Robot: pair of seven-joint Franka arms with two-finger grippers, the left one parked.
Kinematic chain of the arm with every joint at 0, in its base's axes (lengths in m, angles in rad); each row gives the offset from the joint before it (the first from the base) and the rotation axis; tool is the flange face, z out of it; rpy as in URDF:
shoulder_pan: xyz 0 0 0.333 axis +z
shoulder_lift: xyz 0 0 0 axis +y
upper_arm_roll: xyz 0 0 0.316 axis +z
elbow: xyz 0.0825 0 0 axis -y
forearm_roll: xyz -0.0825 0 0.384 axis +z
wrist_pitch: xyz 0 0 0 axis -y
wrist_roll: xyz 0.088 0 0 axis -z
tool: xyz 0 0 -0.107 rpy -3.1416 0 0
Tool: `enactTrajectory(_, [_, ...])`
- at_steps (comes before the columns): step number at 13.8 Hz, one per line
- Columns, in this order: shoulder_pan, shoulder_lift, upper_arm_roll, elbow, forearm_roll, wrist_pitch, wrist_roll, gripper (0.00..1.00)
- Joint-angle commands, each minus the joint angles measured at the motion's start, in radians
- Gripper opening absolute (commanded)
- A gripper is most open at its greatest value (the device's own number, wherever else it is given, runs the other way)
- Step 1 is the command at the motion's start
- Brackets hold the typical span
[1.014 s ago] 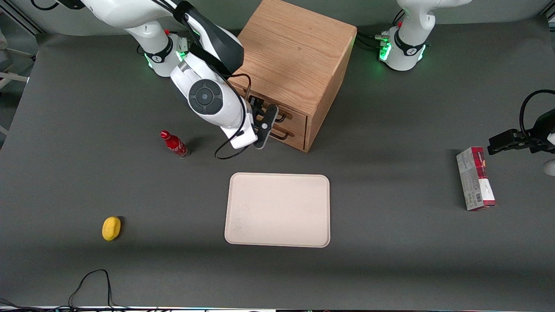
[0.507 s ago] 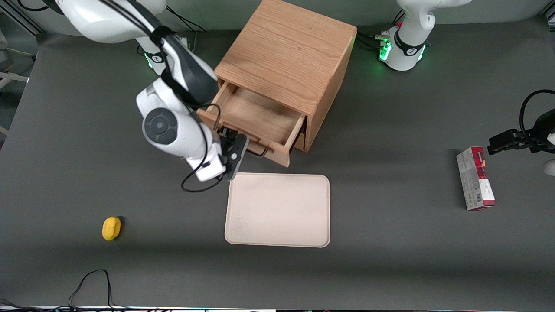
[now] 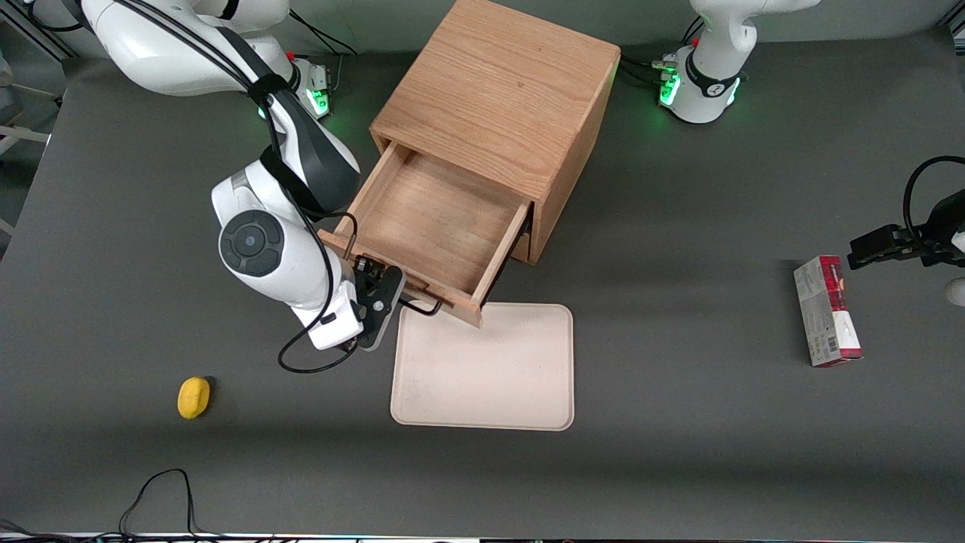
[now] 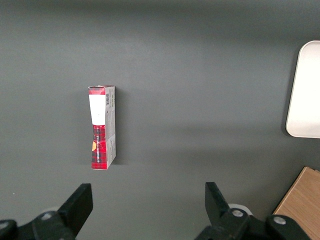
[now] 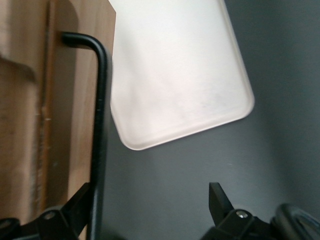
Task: Open upper drawer
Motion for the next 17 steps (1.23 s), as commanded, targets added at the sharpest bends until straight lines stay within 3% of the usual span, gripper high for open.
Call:
enactTrajectory(1, [0.002,-0.004,-0.008,0.139,-0.035,-0.069,-0.011,1.00])
enactTrajectory(3, [-0.003,-0.010,-0.012,0.192,-0.031,-0.100,-0.020,1.00])
enactTrajectory(4, [-0.003,-0.032,-0.012,0.195,-0.005,-0.097,-0.017,1.00])
enactTrajectory(5, [-0.001,-0.046,-0.027,0.195,0.062,-0.106,-0.016,1.00])
enactTrajectory(8, [0.000,-0.203,-0.170,0.108,0.171,-0.233,0.000,1.00])
enactTrajectory(11, [0.002,-0.433,-0.346,-0.168,0.247,-0.258,0.155,1.00])
enactTrajectory(14, [0.002,-0.640,-0.393,-0.416,0.225,-0.260,0.428,1.00])
enactTrajectory(17, [0.002,-0.803,-0.394,-0.554,0.170,-0.255,0.570,1.00])
